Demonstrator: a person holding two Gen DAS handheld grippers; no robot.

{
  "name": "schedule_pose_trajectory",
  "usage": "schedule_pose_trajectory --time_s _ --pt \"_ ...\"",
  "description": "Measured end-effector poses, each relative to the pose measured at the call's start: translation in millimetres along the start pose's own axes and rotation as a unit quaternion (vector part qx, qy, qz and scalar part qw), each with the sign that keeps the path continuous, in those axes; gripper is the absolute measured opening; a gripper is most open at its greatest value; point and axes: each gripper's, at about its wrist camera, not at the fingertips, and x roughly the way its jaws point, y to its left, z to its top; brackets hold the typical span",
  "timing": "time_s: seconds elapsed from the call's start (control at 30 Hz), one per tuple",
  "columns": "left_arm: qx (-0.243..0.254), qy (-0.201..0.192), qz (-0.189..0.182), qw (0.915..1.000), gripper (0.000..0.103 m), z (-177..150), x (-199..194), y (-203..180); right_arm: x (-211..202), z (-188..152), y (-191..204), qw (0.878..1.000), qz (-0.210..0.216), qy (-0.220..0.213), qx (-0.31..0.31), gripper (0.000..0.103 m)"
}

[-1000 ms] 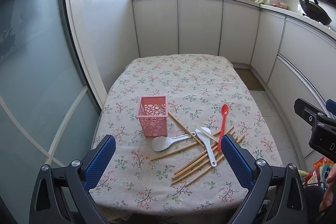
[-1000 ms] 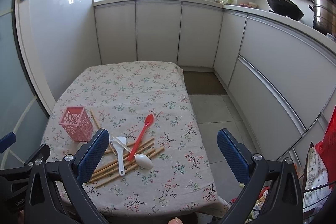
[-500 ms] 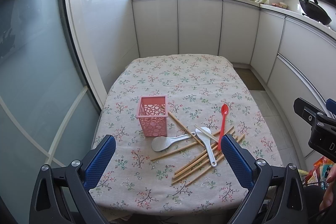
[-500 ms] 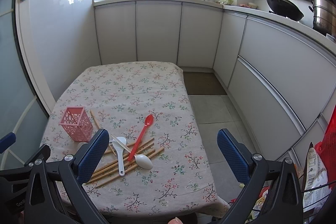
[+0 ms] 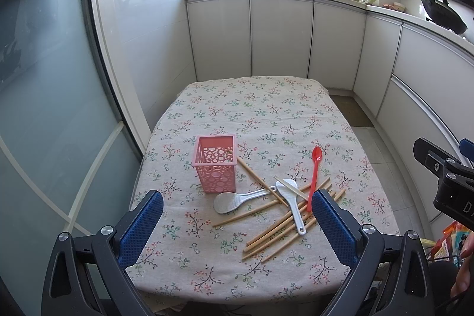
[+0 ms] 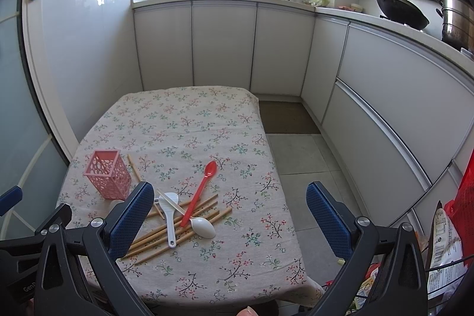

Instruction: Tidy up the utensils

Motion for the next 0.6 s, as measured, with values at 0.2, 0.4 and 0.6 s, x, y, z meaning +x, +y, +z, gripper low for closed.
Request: schedule_pose_trajectory --time_s 0.2,0.4,0.6 --pt "0.0 0.0 0.001 1.0 0.101 -0.2 -0.1 -0.5 0.2 0.0 0.0 1.0 0.0 0.001 0.0 0.103" --pt "0.001 0.001 0.0 1.0 0.101 0.6 1.0 -0.5 0.3 -0.2 0.6 1.0 0.0 0.001 0.0 0.103" --pt "0.002 0.003 -0.001 1.0 0.101 0.3 3.4 0.0 3.2 -1.3 1.5 1.0 0.005 0.006 0.001 0.103"
